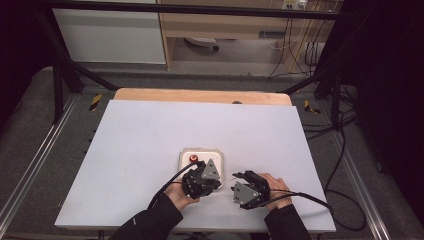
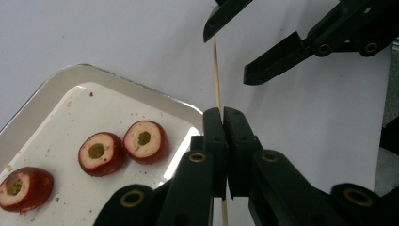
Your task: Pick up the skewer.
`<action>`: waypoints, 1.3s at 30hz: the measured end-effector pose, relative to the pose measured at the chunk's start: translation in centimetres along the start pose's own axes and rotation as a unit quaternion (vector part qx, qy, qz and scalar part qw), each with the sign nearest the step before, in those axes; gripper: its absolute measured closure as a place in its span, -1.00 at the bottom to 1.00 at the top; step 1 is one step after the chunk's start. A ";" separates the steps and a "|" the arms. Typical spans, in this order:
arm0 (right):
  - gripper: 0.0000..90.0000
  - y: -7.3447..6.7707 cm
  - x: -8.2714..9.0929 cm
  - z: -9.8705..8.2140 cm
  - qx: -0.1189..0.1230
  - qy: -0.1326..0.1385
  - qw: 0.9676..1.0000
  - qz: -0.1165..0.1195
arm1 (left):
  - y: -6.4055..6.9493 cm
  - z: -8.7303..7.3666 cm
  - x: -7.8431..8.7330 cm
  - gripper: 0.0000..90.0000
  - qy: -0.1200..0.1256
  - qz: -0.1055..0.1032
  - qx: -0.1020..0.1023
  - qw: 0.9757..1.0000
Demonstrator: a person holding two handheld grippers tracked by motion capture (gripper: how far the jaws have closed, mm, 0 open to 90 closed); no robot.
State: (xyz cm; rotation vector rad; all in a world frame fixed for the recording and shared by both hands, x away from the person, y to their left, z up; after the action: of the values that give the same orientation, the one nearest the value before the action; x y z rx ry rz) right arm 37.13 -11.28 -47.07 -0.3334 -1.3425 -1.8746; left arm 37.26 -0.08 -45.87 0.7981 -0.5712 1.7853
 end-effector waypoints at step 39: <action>0.97 -1.0 -0.4 -0.6 0.158 -0.031 0.987 0.027 | 1.2 0.4 -1.0 0.85 -0.036 -0.038 -0.009 0.999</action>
State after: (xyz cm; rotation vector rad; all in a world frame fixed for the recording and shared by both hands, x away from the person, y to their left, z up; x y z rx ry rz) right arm 36.79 -11.55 -48.25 -0.2636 -1.6289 -1.5850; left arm 36.51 -1.38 -46.41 0.8634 -0.5954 1.6847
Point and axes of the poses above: each handheld gripper's, and its own axes: x roughly backward along the jaws, z roughly out of its top, y roughly to its right, the point moved 8 cm from there along -x, roughly forward along the jaws, and after that the axes turned 4 degrees about -z, right-handed, at the moved point
